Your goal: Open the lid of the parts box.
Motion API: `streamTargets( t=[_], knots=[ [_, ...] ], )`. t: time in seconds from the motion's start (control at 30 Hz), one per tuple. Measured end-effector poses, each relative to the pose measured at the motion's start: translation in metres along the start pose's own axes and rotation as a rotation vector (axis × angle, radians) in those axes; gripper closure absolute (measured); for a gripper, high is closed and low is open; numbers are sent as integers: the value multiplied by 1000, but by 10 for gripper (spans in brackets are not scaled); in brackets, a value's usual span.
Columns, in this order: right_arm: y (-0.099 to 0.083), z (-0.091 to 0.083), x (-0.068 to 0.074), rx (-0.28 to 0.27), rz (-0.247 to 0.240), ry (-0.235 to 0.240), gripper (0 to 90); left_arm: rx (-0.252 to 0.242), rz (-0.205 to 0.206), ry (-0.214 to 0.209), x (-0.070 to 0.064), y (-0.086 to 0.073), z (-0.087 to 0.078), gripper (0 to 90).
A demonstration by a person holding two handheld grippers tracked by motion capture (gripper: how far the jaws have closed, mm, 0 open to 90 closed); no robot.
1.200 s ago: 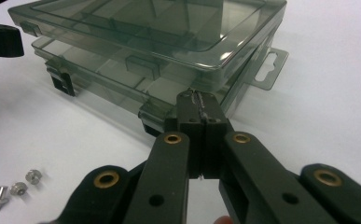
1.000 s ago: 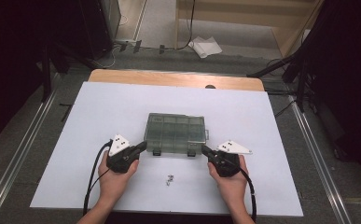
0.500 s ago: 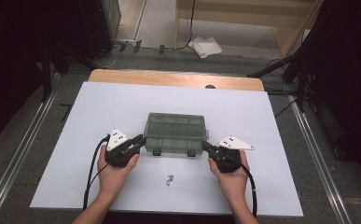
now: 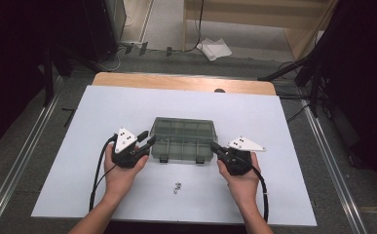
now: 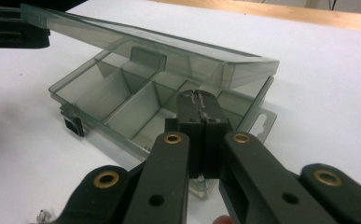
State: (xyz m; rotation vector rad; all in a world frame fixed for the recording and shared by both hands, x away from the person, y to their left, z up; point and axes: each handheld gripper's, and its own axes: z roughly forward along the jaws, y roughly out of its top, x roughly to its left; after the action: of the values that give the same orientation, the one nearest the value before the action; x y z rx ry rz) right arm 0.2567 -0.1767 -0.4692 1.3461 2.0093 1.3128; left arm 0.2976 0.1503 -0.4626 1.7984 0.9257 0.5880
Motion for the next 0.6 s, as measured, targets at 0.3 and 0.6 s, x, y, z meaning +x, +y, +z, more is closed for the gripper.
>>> streamTargets(
  t=[0.3, 0.6],
  knots=[
    [5, -2, -6, -20, 10, 14, 850, -67, 28, 3, 3, 13, 0, 714],
    [18, 6, -20, -65, 34, -36, 667, -95, 35, 3, 8, 21, 9, 716]
  ],
)
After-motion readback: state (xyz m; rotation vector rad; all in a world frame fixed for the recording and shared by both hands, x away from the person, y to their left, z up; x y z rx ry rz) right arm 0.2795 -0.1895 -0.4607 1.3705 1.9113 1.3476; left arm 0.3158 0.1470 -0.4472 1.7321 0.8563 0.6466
